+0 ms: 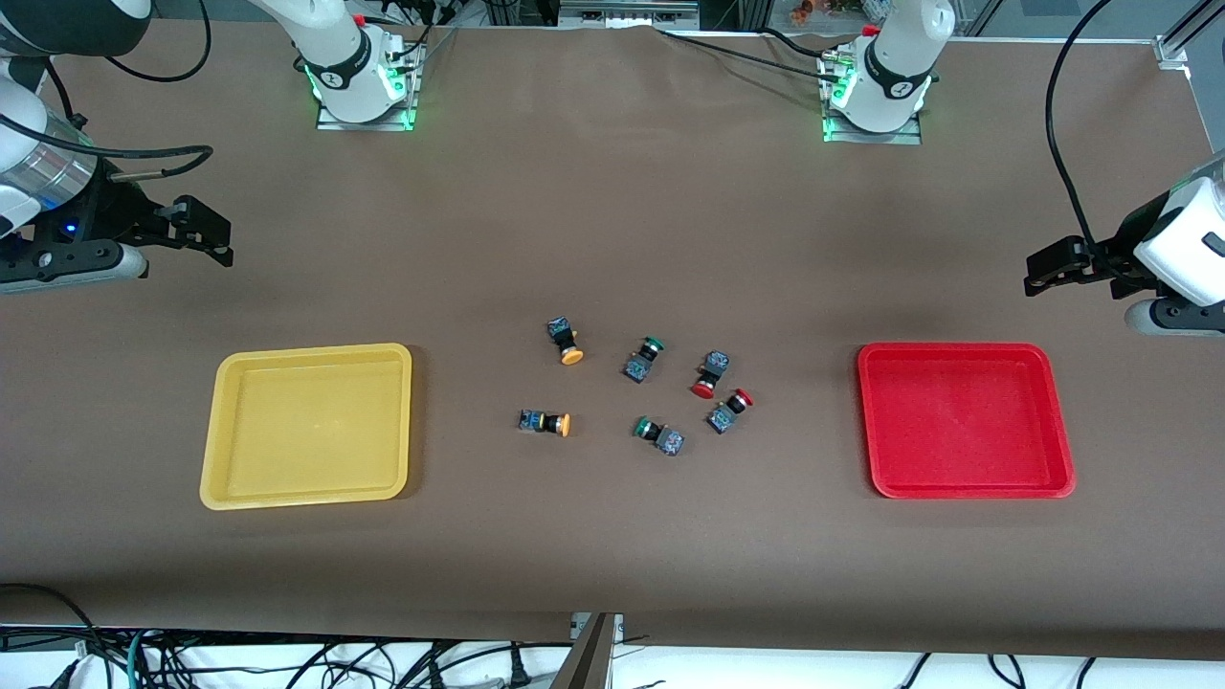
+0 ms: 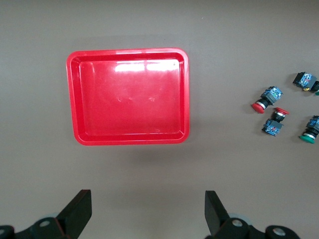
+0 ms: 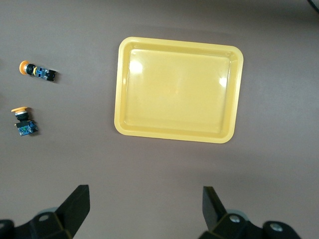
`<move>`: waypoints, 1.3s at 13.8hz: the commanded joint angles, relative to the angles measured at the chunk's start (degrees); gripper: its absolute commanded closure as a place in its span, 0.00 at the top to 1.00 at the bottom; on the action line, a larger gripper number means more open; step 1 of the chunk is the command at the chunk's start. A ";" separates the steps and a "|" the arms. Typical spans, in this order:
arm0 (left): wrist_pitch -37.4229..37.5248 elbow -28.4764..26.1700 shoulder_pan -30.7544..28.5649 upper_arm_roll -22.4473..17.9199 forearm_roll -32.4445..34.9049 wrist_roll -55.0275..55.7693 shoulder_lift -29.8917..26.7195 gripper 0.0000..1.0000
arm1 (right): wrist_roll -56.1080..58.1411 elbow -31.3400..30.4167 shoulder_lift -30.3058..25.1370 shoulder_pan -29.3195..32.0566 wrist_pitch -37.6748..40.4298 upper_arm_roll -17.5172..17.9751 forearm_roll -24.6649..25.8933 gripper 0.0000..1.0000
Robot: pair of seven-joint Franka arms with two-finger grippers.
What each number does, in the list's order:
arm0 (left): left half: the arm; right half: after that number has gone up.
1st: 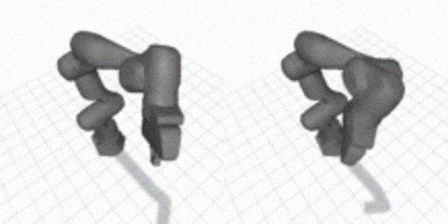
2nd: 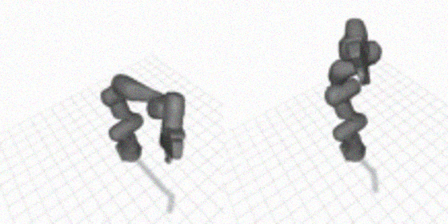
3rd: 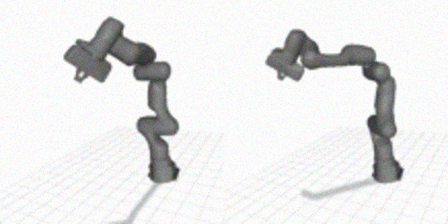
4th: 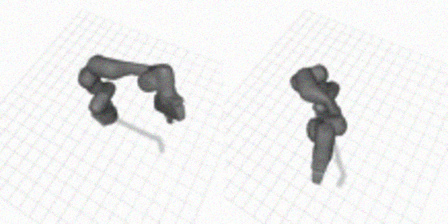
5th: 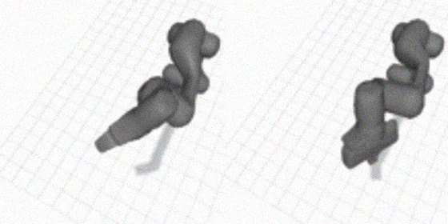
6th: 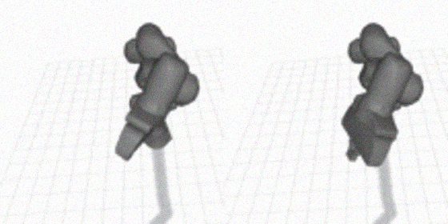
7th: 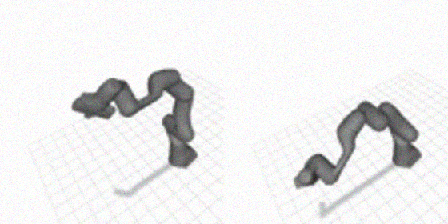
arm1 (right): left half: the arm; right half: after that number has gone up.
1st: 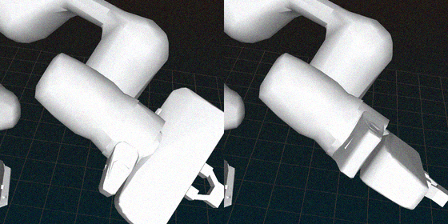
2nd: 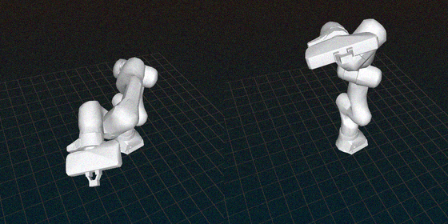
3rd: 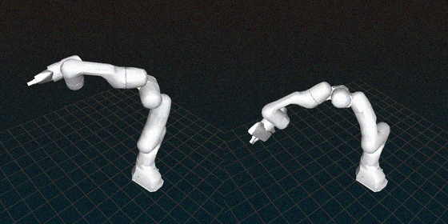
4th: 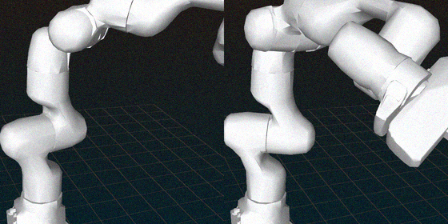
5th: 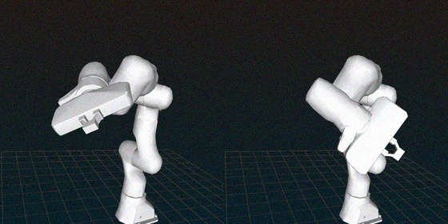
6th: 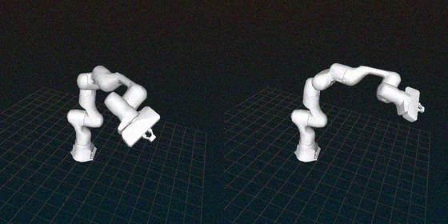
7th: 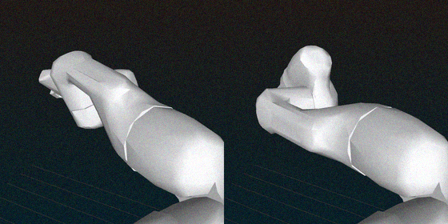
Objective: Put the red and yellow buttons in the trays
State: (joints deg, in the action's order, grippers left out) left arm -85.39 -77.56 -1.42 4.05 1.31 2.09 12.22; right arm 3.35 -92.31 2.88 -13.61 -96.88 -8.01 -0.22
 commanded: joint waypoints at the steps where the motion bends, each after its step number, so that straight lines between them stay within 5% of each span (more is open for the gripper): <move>1: 0.75 2.32 -0.07 -0.01 -1.23 0.02 1.14 1.00 | -0.18 -0.85 -0.95 0.16 -0.85 0.02 0.30 1.00; 18: 0.75 2.32 0.10 -0.01 -1.23 0.02 1.14 1.00 | 0.26 0.38 0.81 0.69 -0.76 -0.42 0.13 1.00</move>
State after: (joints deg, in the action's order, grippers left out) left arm -85.39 -77.53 -1.37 4.06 1.31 2.09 12.24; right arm 3.35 -92.08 3.53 -13.05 -97.53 -8.57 -0.22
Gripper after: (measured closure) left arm 0.000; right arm 0.000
